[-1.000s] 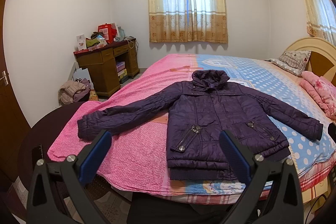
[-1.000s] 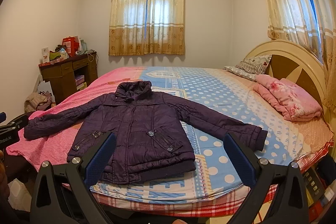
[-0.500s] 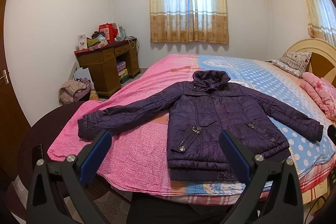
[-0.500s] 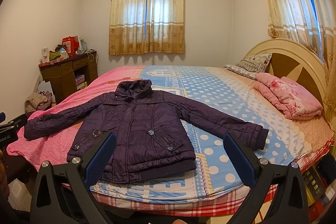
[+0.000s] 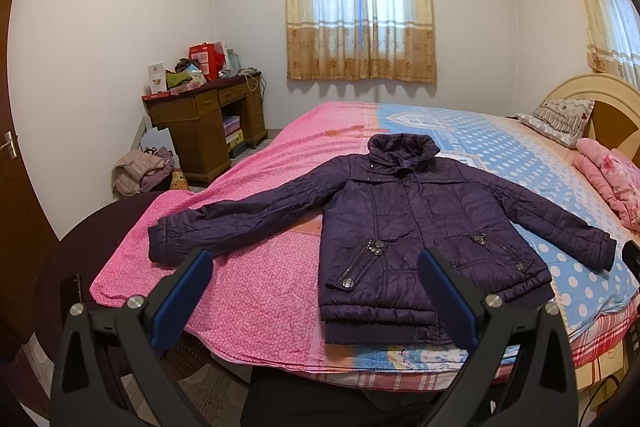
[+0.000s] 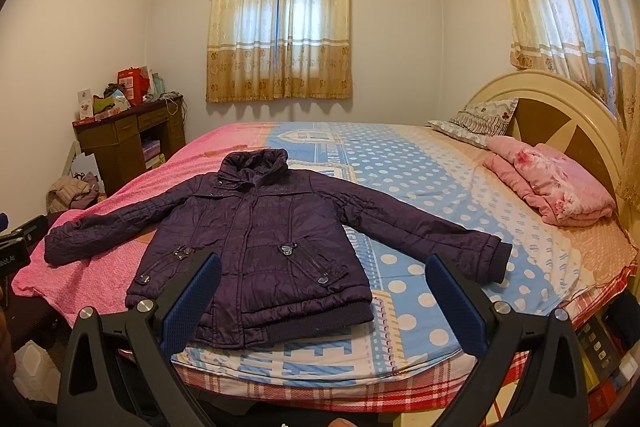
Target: Fold large clothes
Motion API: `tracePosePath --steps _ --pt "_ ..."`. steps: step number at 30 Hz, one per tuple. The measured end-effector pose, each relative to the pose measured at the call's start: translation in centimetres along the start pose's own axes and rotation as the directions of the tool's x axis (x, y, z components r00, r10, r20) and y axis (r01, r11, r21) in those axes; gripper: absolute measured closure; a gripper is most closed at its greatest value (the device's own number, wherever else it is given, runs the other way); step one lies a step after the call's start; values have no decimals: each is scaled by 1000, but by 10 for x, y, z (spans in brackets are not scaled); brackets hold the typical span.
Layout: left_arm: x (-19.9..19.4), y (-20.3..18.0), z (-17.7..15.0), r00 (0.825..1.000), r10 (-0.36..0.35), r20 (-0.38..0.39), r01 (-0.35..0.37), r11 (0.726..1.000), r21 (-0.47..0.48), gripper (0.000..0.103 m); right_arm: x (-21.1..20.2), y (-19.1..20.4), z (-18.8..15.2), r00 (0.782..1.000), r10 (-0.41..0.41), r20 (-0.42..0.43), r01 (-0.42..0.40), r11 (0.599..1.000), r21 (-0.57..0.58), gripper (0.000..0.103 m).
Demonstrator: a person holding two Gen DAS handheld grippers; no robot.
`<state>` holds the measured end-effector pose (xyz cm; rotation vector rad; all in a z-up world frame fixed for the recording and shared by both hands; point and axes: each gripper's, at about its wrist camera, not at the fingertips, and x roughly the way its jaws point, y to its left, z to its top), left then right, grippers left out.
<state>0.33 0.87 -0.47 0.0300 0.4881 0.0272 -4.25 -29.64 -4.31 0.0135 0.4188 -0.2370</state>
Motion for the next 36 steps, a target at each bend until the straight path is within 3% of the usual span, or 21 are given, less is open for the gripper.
tracePosePath --steps 36 --pt "5 -2 -1 1000 -1 -25 1 1000 1 0 6 -3 -2 1000 7 -8 -7 1000 8 1"
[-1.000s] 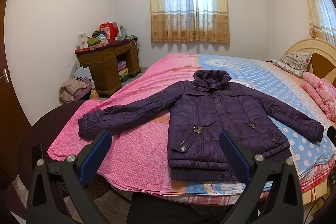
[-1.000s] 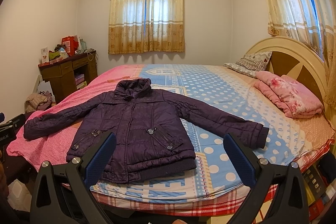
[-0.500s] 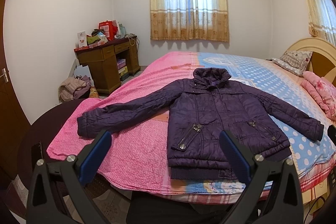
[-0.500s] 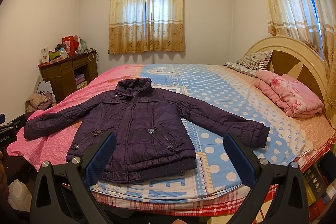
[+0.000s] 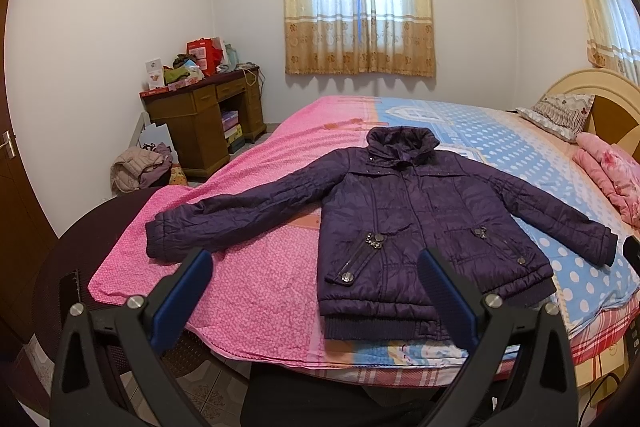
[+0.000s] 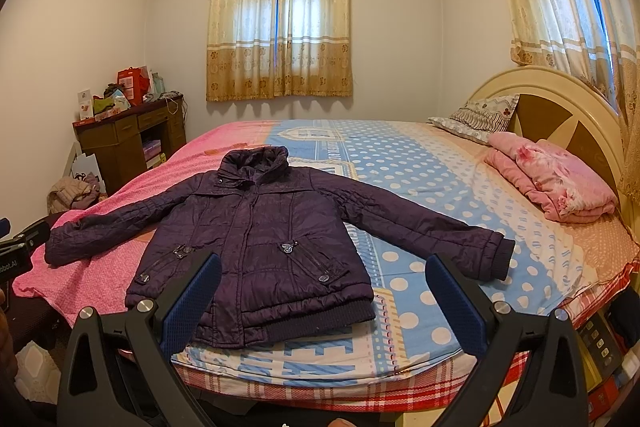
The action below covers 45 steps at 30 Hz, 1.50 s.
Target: Fold large clothes
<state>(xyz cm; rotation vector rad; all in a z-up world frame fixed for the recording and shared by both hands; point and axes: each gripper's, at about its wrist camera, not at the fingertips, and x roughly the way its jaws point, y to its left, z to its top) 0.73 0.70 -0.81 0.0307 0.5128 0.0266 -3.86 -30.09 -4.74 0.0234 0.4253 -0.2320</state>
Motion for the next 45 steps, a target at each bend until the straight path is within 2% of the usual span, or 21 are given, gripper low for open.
tracePosePath --steps 4,7,12,15,18,22,25,28,31,40,43,45 --pt "2 -2 -2 1000 -3 -4 3 1000 7 0 1 0 -2 1000 5 2 -5 1000 2 1" --pt "11 -3 -4 999 -26 -24 26 1000 17 0 7 -7 -5 999 49 17 -50 998 40 1" --pt "33 -6 -9 998 -25 -60 28 999 37 0 38 -30 -16 997 71 1 -71 990 120 1" --pt "56 -7 -11 996 -9 -90 14 998 57 0 65 -37 -25 999 -7 -44 10 997 81 1" --pt "80 -11 -11 994 12 -111 -2 996 89 0 97 -47 -34 989 -103 -106 105 994 20 1" --pt "106 -19 -7 993 19 -116 -5 992 123 0 143 -75 -45 959 -204 -198 203 979 -27 1" --pt "128 -27 -2 994 14 -104 3 988 157 0 167 -102 -47 937 -271 -221 265 962 -56 1" --pt "157 -36 2 992 11 -125 12 984 180 0 187 -129 -48 916 -325 -236 318 946 -67 1" --pt "185 -45 8 991 26 -134 0 982 191 0 203 -157 -45 906 -352 -237 350 935 -52 1" --pt "243 -68 20 987 60 -147 -32 982 187 0 226 -228 -31 901 -366 -233 392 917 74 1" --pt "261 -70 19 982 75 -172 -42 981 189 0 233 -252 -33 912 -323 -251 368 916 159 1" --pt "271 -71 18 980 87 -180 -51 980 193 0 237 -276 -37 937 -237 -258 307 910 277 1"
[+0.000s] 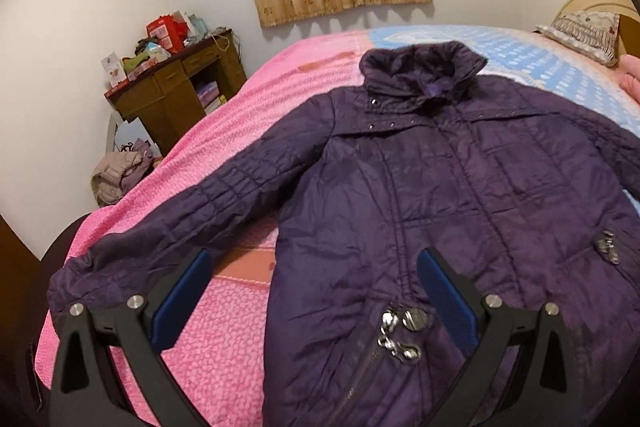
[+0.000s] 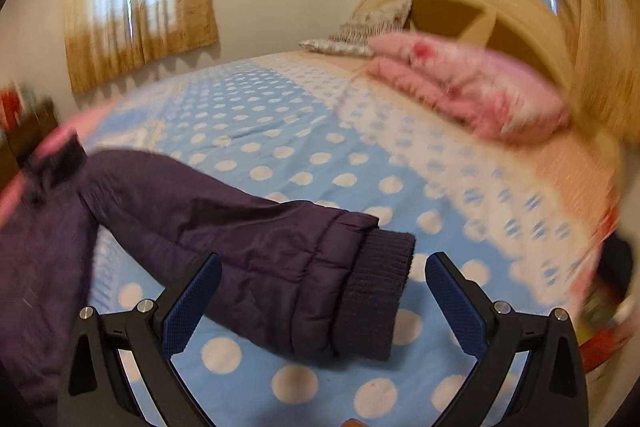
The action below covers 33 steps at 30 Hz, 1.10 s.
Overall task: Fold large clothes
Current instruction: 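Grasp the cuff of the sleeve nearest the right tool with the right tool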
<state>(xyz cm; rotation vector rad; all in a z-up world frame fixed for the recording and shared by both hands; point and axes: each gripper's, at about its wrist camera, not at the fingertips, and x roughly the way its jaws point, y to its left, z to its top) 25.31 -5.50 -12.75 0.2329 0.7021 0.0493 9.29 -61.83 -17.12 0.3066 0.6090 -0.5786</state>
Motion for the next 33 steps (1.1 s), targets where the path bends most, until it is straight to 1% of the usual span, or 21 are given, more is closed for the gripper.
tracePosePath --steps 2,5,7,8,9,11,12,14,16,20,24,29,33 --pt "8 -2 -1 999 33 -4 -33 999 7 0 12 -19 3 997 65 -30 -62 993 99 1" --pt "18 0 -6 999 41 -34 -41 999 0 0 29 -37 4 989 135 -56 -120 971 207 2" --pt "21 1 -9 998 41 -43 -41 999 -1 0 42 -43 1 982 169 -84 -143 955 258 20" --pt "22 1 -10 998 39 -44 -40 999 -3 0 52 -47 -1 974 196 -111 -156 943 294 32" --pt "24 2 -11 998 39 -48 -40 999 -5 0 61 -51 -4 968 215 -130 -164 932 323 39" --pt "27 5 -15 998 26 -60 -28 999 -19 0 73 -55 -9 956 253 -149 -186 915 359 47" --pt "30 5 -14 998 22 -64 -24 999 -22 0 76 -55 -10 955 263 -140 -196 908 369 51" --pt "33 8 -17 998 4 -71 -6 999 -33 0 77 -51 -7 952 275 -138 -211 909 359 60" --pt "36 10 -19 997 -11 -71 8 999 -42 0 78 -47 -4 951 275 -141 -211 910 356 63" --pt "42 12 -22 996 -36 -81 30 997 -67 0 76 -45 5 957 250 -145 -192 925 328 67" --pt "44 13 -23 995 -56 -78 50 996 -80 0 63 -38 22 970 220 -106 -181 938 295 68" --pt "43 15 -23 995 -72 -64 66 994 -87 0 42 -15 62 976 213 -43 -198 953 227 69" --pt "43 15 -22 996 -74 -59 68 994 -91 0 20 19 99 970 244 4 -242 960 140 69"
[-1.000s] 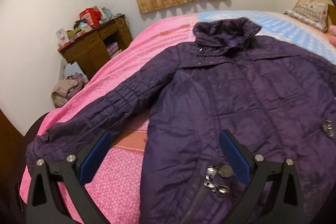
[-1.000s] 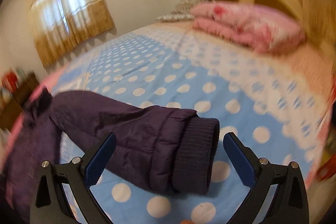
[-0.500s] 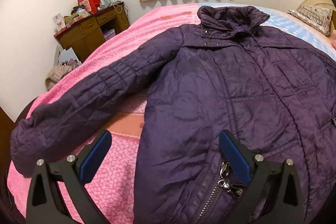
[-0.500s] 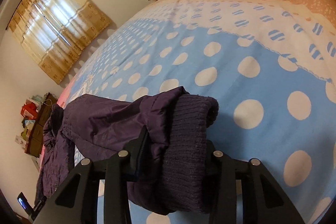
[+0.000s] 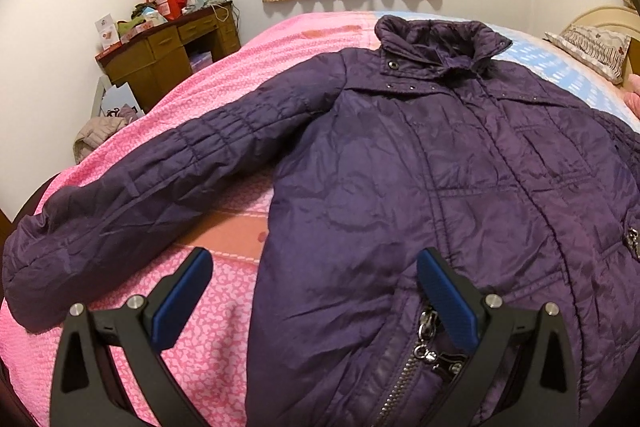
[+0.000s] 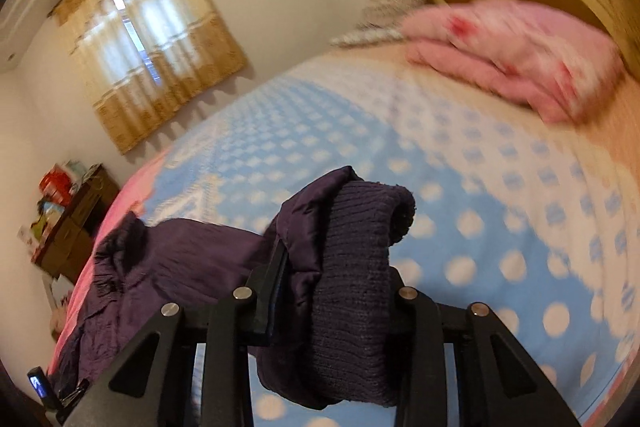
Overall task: Fold large clothes
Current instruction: 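Grasp the cuff of the sleeve nearest the right tool with the right tool, then fold the held sleeve across the jacket front with the right tool and release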
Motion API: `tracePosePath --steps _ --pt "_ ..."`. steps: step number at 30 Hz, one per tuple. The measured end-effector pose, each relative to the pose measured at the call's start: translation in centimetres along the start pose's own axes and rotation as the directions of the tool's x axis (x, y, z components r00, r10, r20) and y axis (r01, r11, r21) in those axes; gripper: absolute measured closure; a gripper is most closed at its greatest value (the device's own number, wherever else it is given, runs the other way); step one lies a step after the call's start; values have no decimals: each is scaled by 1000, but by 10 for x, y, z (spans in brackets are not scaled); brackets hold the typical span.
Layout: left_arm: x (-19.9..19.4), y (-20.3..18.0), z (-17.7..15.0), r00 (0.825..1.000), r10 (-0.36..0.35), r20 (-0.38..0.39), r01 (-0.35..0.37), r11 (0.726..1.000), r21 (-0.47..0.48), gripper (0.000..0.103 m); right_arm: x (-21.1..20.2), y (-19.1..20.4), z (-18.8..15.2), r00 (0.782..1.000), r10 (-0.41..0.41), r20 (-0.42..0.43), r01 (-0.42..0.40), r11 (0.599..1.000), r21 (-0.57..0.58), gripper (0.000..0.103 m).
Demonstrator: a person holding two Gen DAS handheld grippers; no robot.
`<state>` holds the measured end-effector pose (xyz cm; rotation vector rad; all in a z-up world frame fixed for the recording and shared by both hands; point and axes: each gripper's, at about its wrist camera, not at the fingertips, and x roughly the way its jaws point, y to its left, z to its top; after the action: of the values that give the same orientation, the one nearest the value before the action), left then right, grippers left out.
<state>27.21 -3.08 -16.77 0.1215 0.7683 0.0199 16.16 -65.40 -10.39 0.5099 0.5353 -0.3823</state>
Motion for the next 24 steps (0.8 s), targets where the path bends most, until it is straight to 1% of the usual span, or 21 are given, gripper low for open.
tracePosePath --steps 2,3,6,9,11,12,15,17,20,22,24 --pt "0 -1 0 1000 1 1 -1 1000 2 0 -7 29 13 999 30 17 -29 998 -57 69" --pt "0 -1 0 1000 1 1 -1 1000 3 0 -11 50 21 998 50 27 -47 994 -99 69" --pt "-2 1 -1 1000 3 6 -3 1000 8 0 -21 103 32 993 107 45 -96 976 -196 69" --pt "-2 0 -1 1000 6 9 -6 1000 13 0 -30 169 37 983 181 41 -159 935 -315 69" --pt "-2 -1 -1 1000 4 10 -4 1000 15 0 -33 216 34 974 226 22 -199 895 -398 69" --pt "-2 0 -1 1000 2 10 -2 1000 12 0 -34 247 30 967 254 5 -224 864 -451 69" --pt "-1 1 -2 1000 -9 9 9 1000 3 0 -33 308 12 950 309 -44 -282 791 -544 69" --pt "-1 3 -2 1000 -16 8 16 1000 -5 0 -28 356 -12 934 344 -99 -330 721 -609 69" --pt "-2 8 -2 1000 -27 5 27 999 -26 0 -15 407 -54 913 370 -173 -385 640 -665 69" --pt "-4 13 -2 1000 -29 4 29 999 -42 0 3 431 -86 897 377 -229 -427 610 -667 69" --pt "-7 19 -3 1000 -18 7 18 999 -46 0 25 445 -112 869 395 -299 -490 600 -632 64"
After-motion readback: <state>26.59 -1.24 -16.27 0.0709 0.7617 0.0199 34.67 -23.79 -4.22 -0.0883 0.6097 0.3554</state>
